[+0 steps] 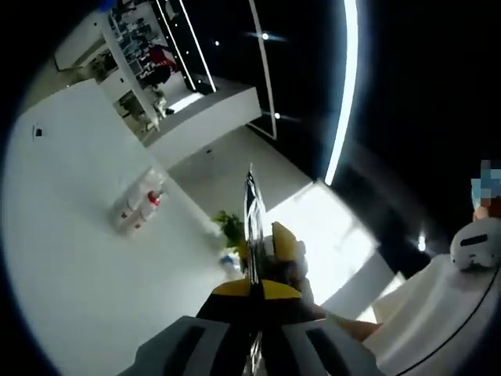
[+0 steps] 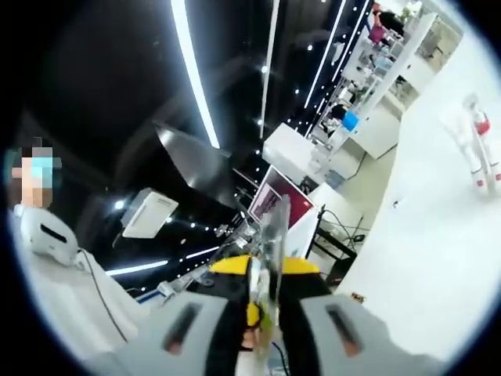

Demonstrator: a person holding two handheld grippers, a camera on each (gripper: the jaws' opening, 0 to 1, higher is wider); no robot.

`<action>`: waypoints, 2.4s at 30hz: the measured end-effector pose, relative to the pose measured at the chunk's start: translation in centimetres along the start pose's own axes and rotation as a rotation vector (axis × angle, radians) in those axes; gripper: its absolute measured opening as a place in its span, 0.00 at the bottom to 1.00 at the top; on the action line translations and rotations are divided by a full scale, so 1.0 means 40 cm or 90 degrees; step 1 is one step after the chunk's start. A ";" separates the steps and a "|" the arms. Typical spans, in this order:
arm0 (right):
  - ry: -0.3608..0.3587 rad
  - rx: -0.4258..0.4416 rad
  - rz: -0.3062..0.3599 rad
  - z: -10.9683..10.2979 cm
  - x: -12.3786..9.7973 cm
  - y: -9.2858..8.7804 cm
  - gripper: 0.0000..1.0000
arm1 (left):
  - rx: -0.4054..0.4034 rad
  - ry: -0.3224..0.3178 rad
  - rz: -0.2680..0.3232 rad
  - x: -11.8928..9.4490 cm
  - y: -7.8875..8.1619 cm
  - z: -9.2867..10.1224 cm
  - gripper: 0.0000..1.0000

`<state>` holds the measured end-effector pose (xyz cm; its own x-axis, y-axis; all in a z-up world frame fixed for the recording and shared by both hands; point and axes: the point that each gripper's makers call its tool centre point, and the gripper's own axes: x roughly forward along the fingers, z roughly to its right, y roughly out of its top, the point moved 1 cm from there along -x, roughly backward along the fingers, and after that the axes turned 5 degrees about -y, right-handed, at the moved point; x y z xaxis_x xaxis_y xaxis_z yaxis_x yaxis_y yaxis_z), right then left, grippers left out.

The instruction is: Arrange the skincare products in the storage area until every visible bottle or jar stands upright without overlapping.

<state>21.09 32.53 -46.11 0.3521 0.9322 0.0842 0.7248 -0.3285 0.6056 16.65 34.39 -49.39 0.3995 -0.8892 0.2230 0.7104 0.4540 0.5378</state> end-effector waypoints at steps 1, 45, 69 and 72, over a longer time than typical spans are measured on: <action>0.001 0.001 -0.001 0.000 -0.001 0.003 0.11 | 0.018 0.013 -0.020 0.005 -0.015 -0.005 0.01; -0.054 -0.055 0.065 0.019 -0.063 0.036 0.25 | 0.069 0.013 0.046 0.000 0.100 -0.016 0.01; -0.175 -0.055 0.169 0.057 -0.307 0.071 0.34 | 0.045 0.031 0.082 0.104 0.275 -0.190 0.01; -0.190 -0.051 0.168 0.069 -0.324 0.072 0.34 | 0.039 0.039 0.090 0.119 0.293 -0.225 0.01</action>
<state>20.25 19.06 -47.65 0.6848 0.7285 0.0190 0.5425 -0.5270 0.6542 32.10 36.00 -49.35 0.5283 -0.8110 0.2514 0.6085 0.5681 0.5541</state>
